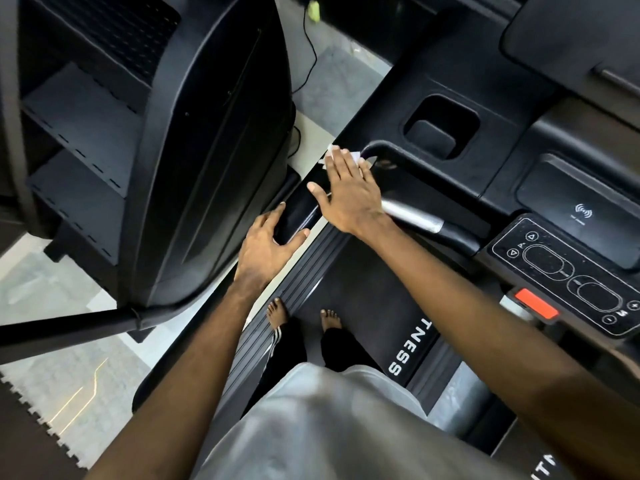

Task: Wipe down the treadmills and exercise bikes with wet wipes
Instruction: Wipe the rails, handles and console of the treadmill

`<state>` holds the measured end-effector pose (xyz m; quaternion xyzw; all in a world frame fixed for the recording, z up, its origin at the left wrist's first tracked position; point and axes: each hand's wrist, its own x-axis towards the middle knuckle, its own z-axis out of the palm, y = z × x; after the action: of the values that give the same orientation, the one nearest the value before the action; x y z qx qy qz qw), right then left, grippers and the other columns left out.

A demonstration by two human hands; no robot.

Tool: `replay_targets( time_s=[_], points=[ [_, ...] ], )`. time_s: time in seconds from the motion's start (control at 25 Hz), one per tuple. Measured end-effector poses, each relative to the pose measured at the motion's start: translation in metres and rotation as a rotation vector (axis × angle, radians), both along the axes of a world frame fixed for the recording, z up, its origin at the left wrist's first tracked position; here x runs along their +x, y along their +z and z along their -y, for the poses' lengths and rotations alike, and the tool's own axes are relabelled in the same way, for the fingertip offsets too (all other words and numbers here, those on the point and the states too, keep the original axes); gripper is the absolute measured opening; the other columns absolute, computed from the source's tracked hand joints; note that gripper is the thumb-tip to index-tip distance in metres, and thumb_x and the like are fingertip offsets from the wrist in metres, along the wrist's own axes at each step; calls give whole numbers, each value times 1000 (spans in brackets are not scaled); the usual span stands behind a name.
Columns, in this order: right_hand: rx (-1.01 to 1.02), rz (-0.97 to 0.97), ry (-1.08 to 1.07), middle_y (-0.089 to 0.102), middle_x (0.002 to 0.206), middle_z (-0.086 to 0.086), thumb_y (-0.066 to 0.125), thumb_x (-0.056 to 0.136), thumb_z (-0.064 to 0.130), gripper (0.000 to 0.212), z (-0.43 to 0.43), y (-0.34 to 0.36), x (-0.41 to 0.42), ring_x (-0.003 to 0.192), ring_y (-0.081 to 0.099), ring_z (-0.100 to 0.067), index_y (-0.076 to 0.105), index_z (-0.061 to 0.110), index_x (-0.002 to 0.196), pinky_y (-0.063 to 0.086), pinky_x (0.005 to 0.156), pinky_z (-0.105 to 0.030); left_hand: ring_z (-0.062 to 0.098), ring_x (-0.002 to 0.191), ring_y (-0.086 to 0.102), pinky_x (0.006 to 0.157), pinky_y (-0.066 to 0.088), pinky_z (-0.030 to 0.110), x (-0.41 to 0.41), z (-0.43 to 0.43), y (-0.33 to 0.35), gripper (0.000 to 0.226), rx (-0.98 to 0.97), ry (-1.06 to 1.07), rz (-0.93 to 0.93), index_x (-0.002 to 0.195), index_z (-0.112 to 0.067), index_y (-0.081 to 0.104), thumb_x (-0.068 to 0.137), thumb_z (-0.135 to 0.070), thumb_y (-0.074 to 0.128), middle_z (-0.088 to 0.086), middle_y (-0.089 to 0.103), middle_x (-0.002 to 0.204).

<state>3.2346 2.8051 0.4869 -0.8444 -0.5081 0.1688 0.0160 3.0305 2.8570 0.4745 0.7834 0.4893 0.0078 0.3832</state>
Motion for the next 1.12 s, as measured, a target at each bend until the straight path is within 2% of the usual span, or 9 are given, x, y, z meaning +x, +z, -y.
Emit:
replay_targets(
  time_s=[0.16, 0.36, 0.48, 0.68, 0.84, 0.92, 1.04, 1.12],
  points=[
    [114, -53, -246, -8, 168, -8, 16, 104, 58, 76, 11, -1, 25, 155, -3, -22, -3, 11, 160, 0, 126, -44, 14, 139, 43, 114, 40, 40, -1, 2, 1, 82, -4, 24, 4, 153, -44, 32, 82, -75, 61, -7, 41, 153],
    [148, -79, -462, -11, 167, -11, 15, 104, 58, 78, -2, 2, 25, 155, -7, -23, -6, 6, 159, -2, 126, -45, 13, 138, 43, 113, 40, 37, 0, 0, 3, 83, -27, 19, -5, 153, -46, 32, 82, -75, 62, -9, 41, 151],
    [120, -154, -354, -12, 167, -12, 13, 103, 60, 79, -5, 2, 4, 154, -10, -24, -4, 6, 159, -6, 125, -42, 14, 140, 41, 113, 36, 34, -2, -2, 3, 83, -50, -9, -2, 154, -43, 32, 83, -72, 64, -5, 41, 152],
    [156, -115, -69, -1, 168, -11, 14, 106, 54, 73, 10, -7, -35, 155, -4, -21, 6, 4, 159, -9, 124, -36, 17, 143, 37, 115, 33, 34, -21, 0, 9, 82, -32, -100, -56, 158, -36, 27, 89, -63, 63, -1, 37, 156],
    [241, -155, -34, -2, 168, -9, 17, 108, 49, 68, 41, -17, -78, 155, -6, -20, 4, 7, 160, -1, 127, -39, 18, 144, 37, 118, 31, 35, -57, 8, 10, 82, -5, -124, -129, 158, -39, 26, 88, -62, 64, 2, 36, 158],
    [336, -287, -120, -8, 168, -6, 20, 109, 45, 66, 52, -22, -102, 155, -9, -18, 0, 9, 160, 6, 127, -41, 15, 146, 35, 119, 30, 34, -70, 12, 9, 82, -5, -121, -122, 157, -43, 25, 87, -65, 63, -2, 36, 159],
    [519, -639, -288, -21, 166, 2, 25, 109, 41, 67, 54, -21, -130, 154, -12, -11, -7, 13, 160, 14, 126, -39, 11, 146, 33, 120, 29, 33, -73, 12, 10, 84, -6, -137, -115, 157, -45, 23, 85, -71, 60, -4, 35, 159],
    [596, -851, -395, -27, 164, 9, 27, 108, 43, 69, 49, -18, -138, 153, -12, -7, -13, 18, 159, 15, 125, -33, 11, 146, 34, 120, 29, 33, -73, 10, 10, 88, 12, -153, -116, 157, -42, 25, 82, -73, 59, -5, 36, 160]
  ],
)
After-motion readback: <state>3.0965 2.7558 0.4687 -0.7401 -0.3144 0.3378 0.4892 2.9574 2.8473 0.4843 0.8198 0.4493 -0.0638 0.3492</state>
